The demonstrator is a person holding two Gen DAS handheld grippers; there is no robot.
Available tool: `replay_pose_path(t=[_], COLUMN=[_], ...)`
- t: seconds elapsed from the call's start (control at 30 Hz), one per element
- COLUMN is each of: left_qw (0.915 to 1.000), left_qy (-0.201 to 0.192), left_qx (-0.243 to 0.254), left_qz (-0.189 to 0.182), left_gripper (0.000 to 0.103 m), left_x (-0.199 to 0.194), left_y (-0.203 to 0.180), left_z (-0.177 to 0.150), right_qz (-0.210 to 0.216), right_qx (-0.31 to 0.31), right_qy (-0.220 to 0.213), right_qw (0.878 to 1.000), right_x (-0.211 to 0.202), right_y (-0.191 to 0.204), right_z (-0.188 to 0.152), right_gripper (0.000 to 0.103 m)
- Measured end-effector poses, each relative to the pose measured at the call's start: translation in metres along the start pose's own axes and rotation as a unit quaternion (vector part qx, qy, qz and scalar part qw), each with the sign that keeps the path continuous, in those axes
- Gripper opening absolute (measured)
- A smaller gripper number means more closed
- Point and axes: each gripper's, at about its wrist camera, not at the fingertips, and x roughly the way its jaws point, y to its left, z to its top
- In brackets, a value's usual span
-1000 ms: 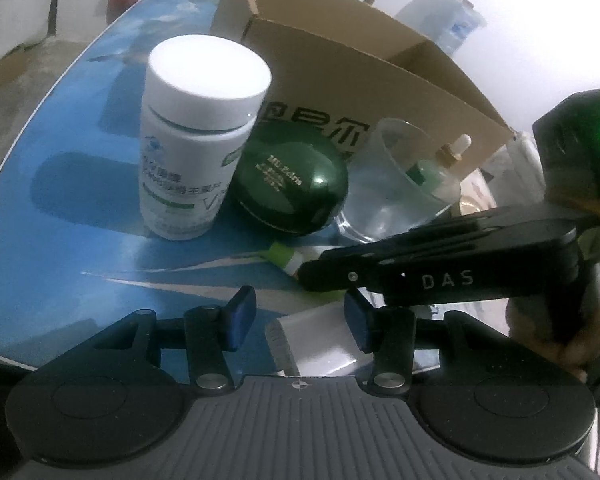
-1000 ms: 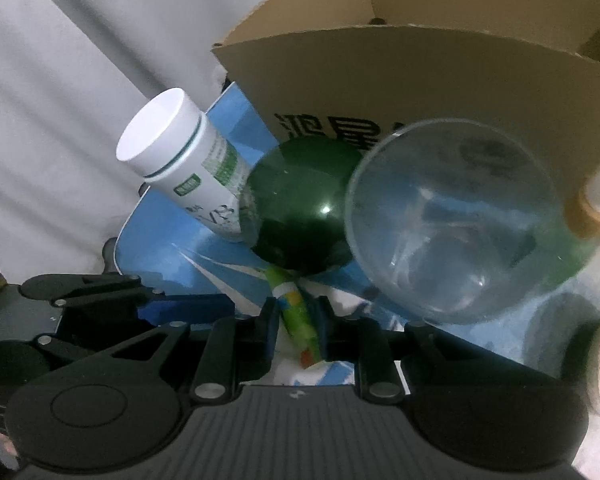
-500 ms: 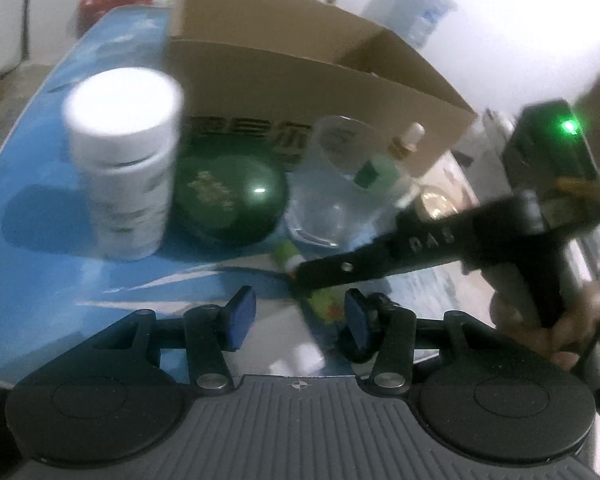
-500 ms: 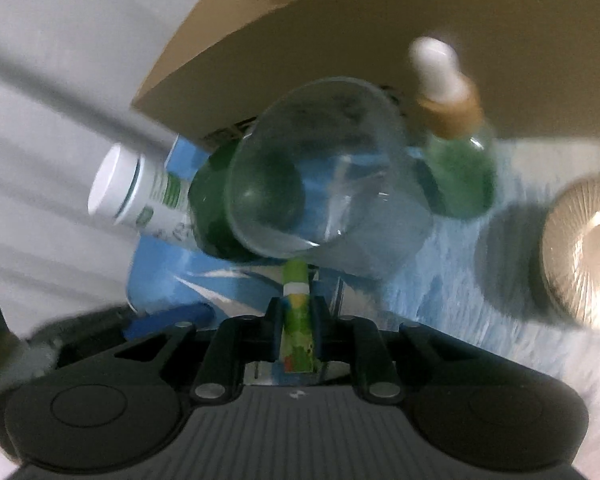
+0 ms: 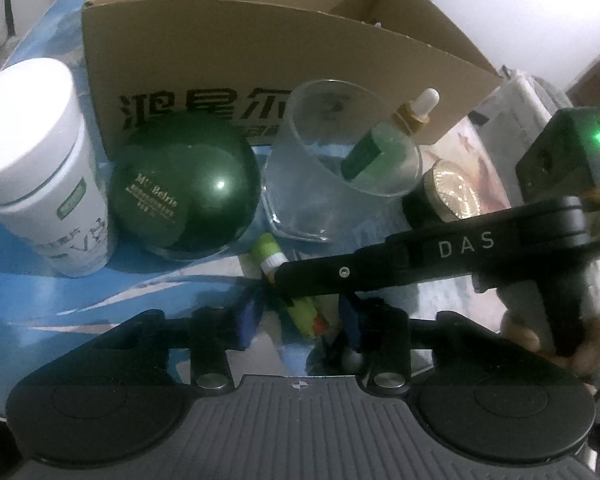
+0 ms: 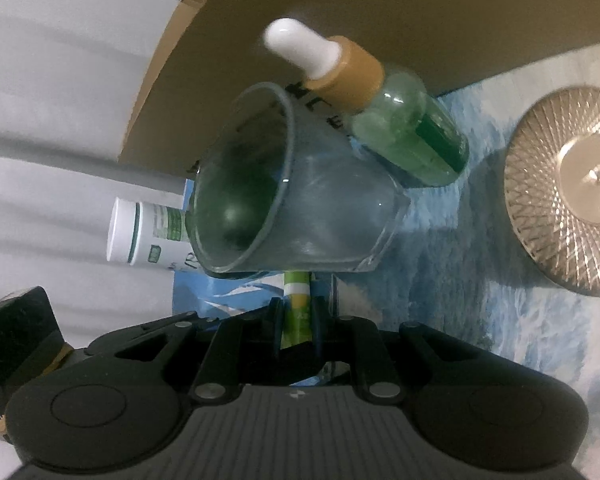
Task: Organize rigid objects
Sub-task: 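Grasp the green-and-white battery with the right gripper, then carry the green battery into the box and open the right gripper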
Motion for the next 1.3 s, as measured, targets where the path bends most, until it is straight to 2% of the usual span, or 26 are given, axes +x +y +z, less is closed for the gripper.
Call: replay_pose_path(t=[0.07, 0.23, 0.3, 0.57, 0.7, 0.83, 0.93, 1.07, 1.3], left_qw=[1.0, 0.9998, 0.9995, 0.9939, 0.988, 0.9831, 0.9836, 0.9892, 0.9972], left_qy=[0.002, -0.014, -0.024, -0.097, -0.138, -0.161, -0.155, -0.123, -0.05], left_qx=[-0.002, 0.002, 0.003, 0.032, 0.05, 0.067, 0.069, 0.053, 0.005], left_qz=[0.0, 0.012, 0.018, 0.043, 0.049, 0.056, 0.06, 0.059, 0.055], left_gripper=[0.034, 0.034, 0.034, 0.034, 0.034, 0.034, 0.034, 0.034, 0.034], left_x=[0.0, -0.013, -0.023, -0.088, -0.115, -0.126, -0.119, -0.094, -0.034], left_y=[-0.001, -0.01, -0.017, -0.043, -0.048, -0.052, -0.048, -0.033, -0.001], left_z=[0.0, -0.006, -0.009, -0.024, -0.007, 0.027, 0.061, 0.106, 0.17], right_qz=[0.009, 0.023, 0.029, 0.052, 0.061, 0.065, 0.055, 0.029, -0.009], right_qx=[0.006, 0.004, -0.002, -0.058, -0.098, -0.129, -0.142, -0.139, -0.093], right_qy=[0.0, -0.001, -0.002, -0.027, -0.061, -0.086, -0.094, -0.085, -0.048], right_qw=[1.0, 1.0, 1.0, 0.997, 0.991, 0.986, 0.984, 0.986, 0.995], right_x=[0.001, 0.004, -0.008, -0.036, -0.06, -0.078, -0.081, -0.067, -0.024], right_y=[-0.004, 0.0, 0.006, 0.057, 0.092, 0.117, 0.131, 0.138, 0.113], right_z=[0.001, -0.002, -0.002, -0.021, -0.015, 0.012, 0.042, 0.091, 0.167], right_gripper=[0.016, 0.016, 0.016, 0.016, 0.016, 0.016, 0.016, 0.016, 0.016])
